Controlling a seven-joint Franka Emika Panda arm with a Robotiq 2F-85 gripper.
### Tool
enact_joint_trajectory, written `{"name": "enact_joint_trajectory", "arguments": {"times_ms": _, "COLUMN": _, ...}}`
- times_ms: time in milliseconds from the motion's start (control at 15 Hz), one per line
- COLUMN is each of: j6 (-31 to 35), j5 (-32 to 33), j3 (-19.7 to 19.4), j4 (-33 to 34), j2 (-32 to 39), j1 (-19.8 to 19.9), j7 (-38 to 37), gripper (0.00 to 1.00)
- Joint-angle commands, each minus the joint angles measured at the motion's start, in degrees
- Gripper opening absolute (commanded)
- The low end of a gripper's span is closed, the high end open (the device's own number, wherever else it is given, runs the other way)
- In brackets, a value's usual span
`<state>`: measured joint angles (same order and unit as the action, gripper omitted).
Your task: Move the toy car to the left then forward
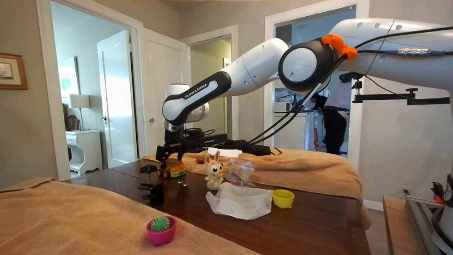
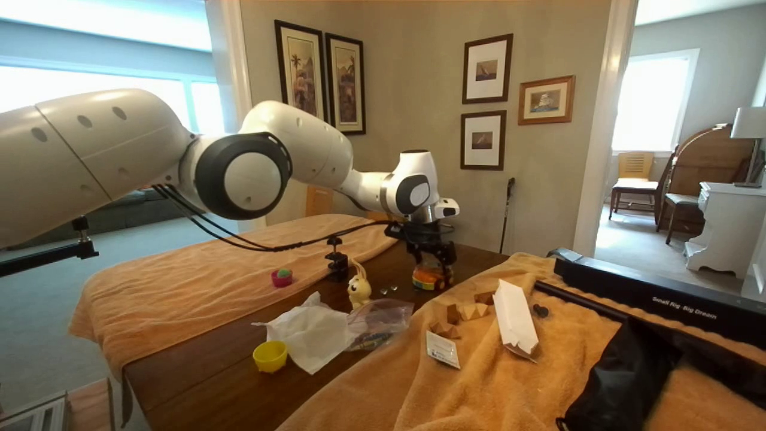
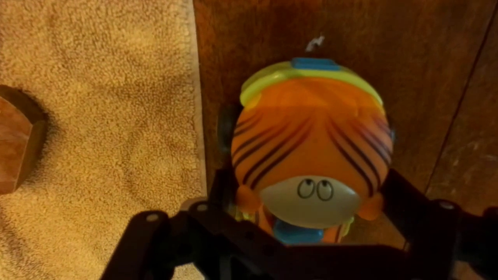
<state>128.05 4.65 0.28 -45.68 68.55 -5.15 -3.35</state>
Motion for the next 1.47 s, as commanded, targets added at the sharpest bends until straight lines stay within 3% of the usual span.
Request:
{"name": "enact_joint_trajectory", "arguments": {"times_ms": 0, "j6": 0.70, "j5": -1.30, "j3": 0.84, "j4": 2.78, "j2": 2.04, "j1": 0.68, "j7": 2.50, "gripper": 0.66}}
{"name": "enact_joint_trajectory", "arguments": {"times_ms": 133, "j6": 0.83, "j5": -1.28, "j3": 0.82, "j4": 2.83, "j2": 2.07, "j1": 0.72, "j7": 2.63, "gripper": 0.57}}
{"name": "enact_joint_trajectory", "arguments": {"times_ms": 1400, "j6": 1.84, "j5": 0.11, "j3": 1.50, "j4": -3.80, "j2": -0.95, "j1": 0.28, "j7": 4.99, "gripper": 0.56}}
